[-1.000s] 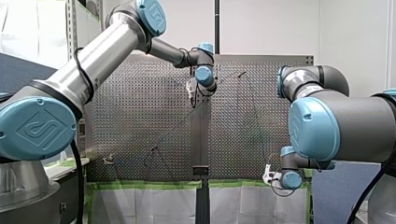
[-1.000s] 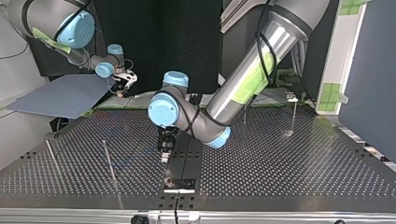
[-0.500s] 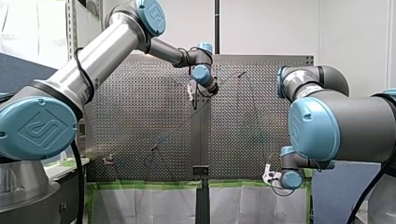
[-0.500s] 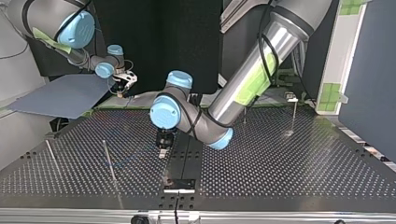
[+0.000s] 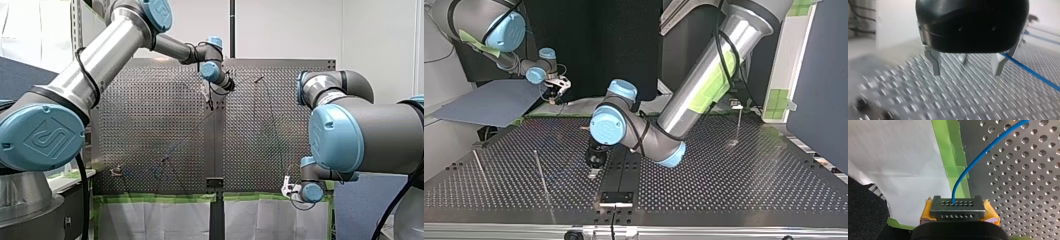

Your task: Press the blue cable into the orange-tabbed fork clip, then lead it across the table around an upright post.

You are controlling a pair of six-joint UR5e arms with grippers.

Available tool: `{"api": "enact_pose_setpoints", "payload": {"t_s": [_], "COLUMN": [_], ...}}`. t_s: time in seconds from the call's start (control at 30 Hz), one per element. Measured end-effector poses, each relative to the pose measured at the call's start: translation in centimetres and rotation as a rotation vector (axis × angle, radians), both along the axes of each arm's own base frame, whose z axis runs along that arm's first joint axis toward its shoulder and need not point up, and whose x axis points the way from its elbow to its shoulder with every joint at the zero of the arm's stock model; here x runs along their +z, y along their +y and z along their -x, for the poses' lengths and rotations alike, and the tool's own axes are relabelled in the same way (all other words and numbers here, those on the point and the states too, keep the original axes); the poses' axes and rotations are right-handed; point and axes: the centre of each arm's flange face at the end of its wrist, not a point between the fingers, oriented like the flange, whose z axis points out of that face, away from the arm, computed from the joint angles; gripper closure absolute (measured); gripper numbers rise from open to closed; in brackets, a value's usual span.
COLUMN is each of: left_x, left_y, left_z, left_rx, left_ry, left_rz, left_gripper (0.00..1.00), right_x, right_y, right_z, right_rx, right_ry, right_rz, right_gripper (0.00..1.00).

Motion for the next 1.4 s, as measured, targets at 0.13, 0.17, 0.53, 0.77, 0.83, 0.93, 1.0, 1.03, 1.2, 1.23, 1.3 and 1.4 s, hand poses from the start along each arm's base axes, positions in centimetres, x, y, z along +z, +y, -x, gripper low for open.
{"api": "enact_pose_setpoints", "payload": {"t_s": [0.13,0.17,0.53,0.77,0.83,0.93,1.0,1.03,1.2,1.23,1.3,1.4], "left_x": [0.9,0.9,0.8,0.8,1.0,1.6,2.4,2.8,5.0,5.2,5.3,5.3], "left_y": [-0.4,-0.5,-1.8,-2.3,-2.6,-3.1,-3.4,-3.6,-4.8,-5.0,-5.5,-5.9], "left_z": [0.7,0.9,2.3,2.7,3.2,4.2,5.1,5.6,8.4,8.9,9.7,10.6], "left_rx": [-0.038,-0.047,-0.153,-0.208,-0.230,-0.265,-0.292,-0.304,-0.343,-0.344,-0.344,-0.335], "left_ry": [0.010,0.015,0.098,0.133,0.136,0.135,0.129,0.125,0.082,0.077,0.071,0.070], "left_rz": [0.035,0.042,0.118,0.166,0.168,0.153,0.139,0.134,0.107,0.101,0.083,0.051], "left_gripper": [0.02,0.02,0.02,0.02,0.02,0.02,0.02,0.02,0.02,0.02,0.02,0.02], "right_x": [0.0,0.0,0.0,0.0,0.0,0.0,0.0,0.0,0.0,0.1,0.1,0.1], "right_y": [0.0,0.0,0.0,0.1,0.1,0.1,0.1,0.1,0.0,0.0,0.0,-0.1], "right_z": [0.0,0.0,0.0,0.0,0.0,0.0,0.0,0.0,-0.2,-0.2,-0.3,-0.3], "right_rx": [-0.001,-0.001,0.001,0.001,0.001,0.001,0.001,0.001,0.003,0.003,0.004,0.005], "right_ry": [-0.001,-0.001,0.001,0.001,0.001,0.001,0.001,0.001,0.001,0.001,0.001,0.002], "right_rz": [0.000,0.001,-0.003,-0.007,-0.007,-0.007,-0.007,-0.007,-0.005,-0.006,-0.007,-0.008], "right_gripper": [1.00,1.00,1.00,1.00,1.00,1.00,1.00,1.00,1.00,1.00,1.00,1.00]}}
